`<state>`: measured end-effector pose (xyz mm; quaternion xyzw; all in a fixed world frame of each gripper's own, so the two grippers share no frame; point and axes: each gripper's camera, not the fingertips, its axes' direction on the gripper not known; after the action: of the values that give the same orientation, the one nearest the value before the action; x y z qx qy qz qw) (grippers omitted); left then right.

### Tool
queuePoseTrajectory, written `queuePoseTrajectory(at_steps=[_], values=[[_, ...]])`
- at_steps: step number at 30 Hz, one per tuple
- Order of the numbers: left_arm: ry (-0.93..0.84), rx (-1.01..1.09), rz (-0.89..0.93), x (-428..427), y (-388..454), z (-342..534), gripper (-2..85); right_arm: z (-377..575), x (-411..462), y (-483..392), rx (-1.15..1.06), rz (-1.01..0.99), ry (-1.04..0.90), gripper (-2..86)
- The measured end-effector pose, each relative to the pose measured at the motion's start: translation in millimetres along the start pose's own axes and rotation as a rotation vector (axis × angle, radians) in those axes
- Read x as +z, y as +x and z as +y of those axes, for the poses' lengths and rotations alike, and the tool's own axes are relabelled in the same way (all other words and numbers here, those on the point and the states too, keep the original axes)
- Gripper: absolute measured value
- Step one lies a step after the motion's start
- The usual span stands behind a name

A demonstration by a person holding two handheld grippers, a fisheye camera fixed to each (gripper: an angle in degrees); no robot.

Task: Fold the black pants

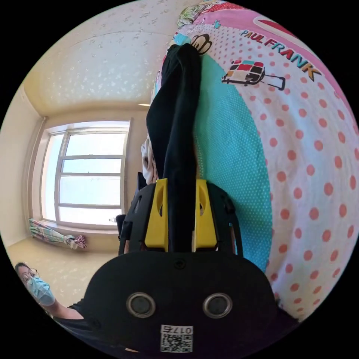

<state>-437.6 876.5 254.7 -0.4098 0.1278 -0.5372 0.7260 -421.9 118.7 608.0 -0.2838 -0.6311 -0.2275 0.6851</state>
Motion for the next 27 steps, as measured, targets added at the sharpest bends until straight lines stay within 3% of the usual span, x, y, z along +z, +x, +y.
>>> queuePoseTrajectory(at_steps=[1, 3, 5, 9, 12, 19, 24, 27], values=[[-0.049, 0.003, -0.029, 17.4, 1.5, 7.3, 14.4, 10.0, 2.0, -3.9, -0.025, 0.023, -0.010, 11.6], [0.054, 0.017, -0.069, 19.0, 8.3, 24.8, 14.8, 18.8, 13.2, -18.2, -0.124, 0.035, -0.059, 13.0], [0.095, -0.002, -0.033, 21.5, 11.9, 38.8, 13.2, 30.4, 37.5, -38.2, -0.236, 0.186, -0.193, 12.2], [0.132, -0.097, 0.098, 40.2, 7.1, 68.7, 8.4, 54.3, 54.8, -54.7, -0.285, 0.298, -0.301, 8.7], [0.045, -0.116, 0.150, 44.9, 19.6, 84.9, 7.0, 70.5, 51.6, -58.0, -0.187, 0.334, -0.397, 6.7], [-0.255, 0.038, 0.033, 83.3, 52.8, 129.7, 7.3, 130.1, 31.9, -75.2, -0.215, 0.564, -0.573, 5.9], [-0.141, -0.034, 0.168, 73.0, 23.8, 152.1, 9.5, 147.9, 3.9, -39.7, -0.157, 0.445, -0.523, 8.4], [-0.016, 0.053, 0.177, 44.4, 31.1, 142.1, 10.4, 146.4, -26.7, -31.0, -0.157, 0.317, -0.406, 10.2]])
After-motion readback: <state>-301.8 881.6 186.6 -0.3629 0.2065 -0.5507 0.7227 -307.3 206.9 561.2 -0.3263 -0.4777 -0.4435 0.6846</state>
